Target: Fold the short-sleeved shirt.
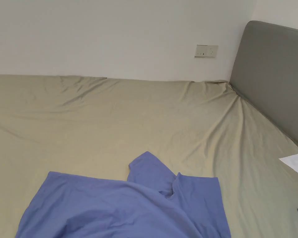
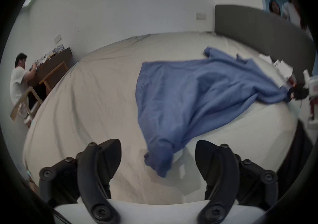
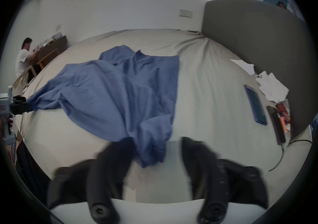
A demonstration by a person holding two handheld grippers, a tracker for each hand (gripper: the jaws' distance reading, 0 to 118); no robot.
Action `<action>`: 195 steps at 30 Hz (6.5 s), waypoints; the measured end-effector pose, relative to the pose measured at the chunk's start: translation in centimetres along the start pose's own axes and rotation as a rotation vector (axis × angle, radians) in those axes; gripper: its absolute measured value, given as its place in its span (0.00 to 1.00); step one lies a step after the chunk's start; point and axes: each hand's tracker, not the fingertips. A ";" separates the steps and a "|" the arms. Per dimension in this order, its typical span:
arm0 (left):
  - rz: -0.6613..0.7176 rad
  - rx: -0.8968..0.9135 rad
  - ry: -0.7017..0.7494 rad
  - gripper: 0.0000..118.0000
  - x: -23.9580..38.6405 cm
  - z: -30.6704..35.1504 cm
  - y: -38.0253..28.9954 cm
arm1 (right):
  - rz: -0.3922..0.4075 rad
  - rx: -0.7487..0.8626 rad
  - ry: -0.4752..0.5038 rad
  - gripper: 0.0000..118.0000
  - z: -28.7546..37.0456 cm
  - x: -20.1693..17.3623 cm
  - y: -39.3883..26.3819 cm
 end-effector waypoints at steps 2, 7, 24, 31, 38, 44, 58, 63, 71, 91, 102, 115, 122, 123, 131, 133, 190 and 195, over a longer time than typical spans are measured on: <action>0.028 0.086 -0.021 0.88 0.7 3.3 0.7 | -0.073 0.104 0.032 0.83 3.8 -0.2 0.8; 0.035 0.277 -0.007 0.96 5.3 10.7 1.0 | -0.046 0.343 0.089 0.85 12.3 -4.2 1.2; 0.076 0.425 0.089 0.00 10.3 14.1 0.2 | 0.047 0.454 0.066 0.00 15.6 -9.9 0.6; 0.065 0.424 0.095 0.00 9.9 14.1 0.5 | 0.058 0.455 0.031 0.00 15.5 -8.9 1.1; 0.086 0.397 0.072 0.00 9.9 13.9 0.5 | -0.071 0.254 -0.007 0.26 4.9 -1.4 8.2; 0.099 0.373 0.071 0.00 10.0 13.8 0.3 | -0.432 -0.141 0.029 0.65 -11.5 6.5 12.9; 0.124 0.308 0.110 0.00 9.6 11.7 1.7 | -0.238 -0.407 -0.008 0.09 -20.6 1.8 14.0; 0.132 0.300 0.088 0.00 9.0 11.4 2.6 | -0.242 -0.346 -0.014 0.01 -19.9 2.2 14.1; 0.182 0.316 -0.032 0.00 5.8 7.3 7.2 | -0.266 -0.192 0.095 0.01 -16.1 3.6 15.5; 0.184 -0.346 0.189 0.78 -4.4 -34.5 19.5 | -0.223 -0.076 0.251 0.01 -11.2 0.8 15.8; 0.082 -0.278 0.179 0.01 -1.4 -30.6 21.7 | -0.228 -0.050 0.263 0.01 -9.9 0.8 17.2; -0.007 0.078 0.056 0.01 -0.7 -8.1 28.6 | -0.101 0.162 0.242 0.01 -0.3 1.6 22.7; 0.068 0.209 0.112 0.01 -4.6 1.3 30.5 | -0.038 0.288 0.235 0.01 5.5 0.3 27.0; 0.075 0.222 0.120 0.01 -5.1 2.3 30.7 | -0.033 0.297 0.236 0.01 6.2 0.1 27.6; 0.056 0.299 0.174 0.01 -8.2 8.5 34.8 | 0.054 0.406 0.229 0.01 10.7 -2.1 34.7; 0.058 0.324 0.185 0.01 -8.4 9.6 36.2 | 0.071 0.427 0.215 0.01 11.8 -2.9 36.8; 0.171 0.411 0.312 0.01 -12.7 1.3 57.4 | 0.133 0.594 -0.038 0.01 8.9 -8.5 65.5; 0.178 0.383 0.295 0.01 -13.5 -0.3 56.3 | 0.135 0.564 -0.038 0.01 8.0 -8.4 64.0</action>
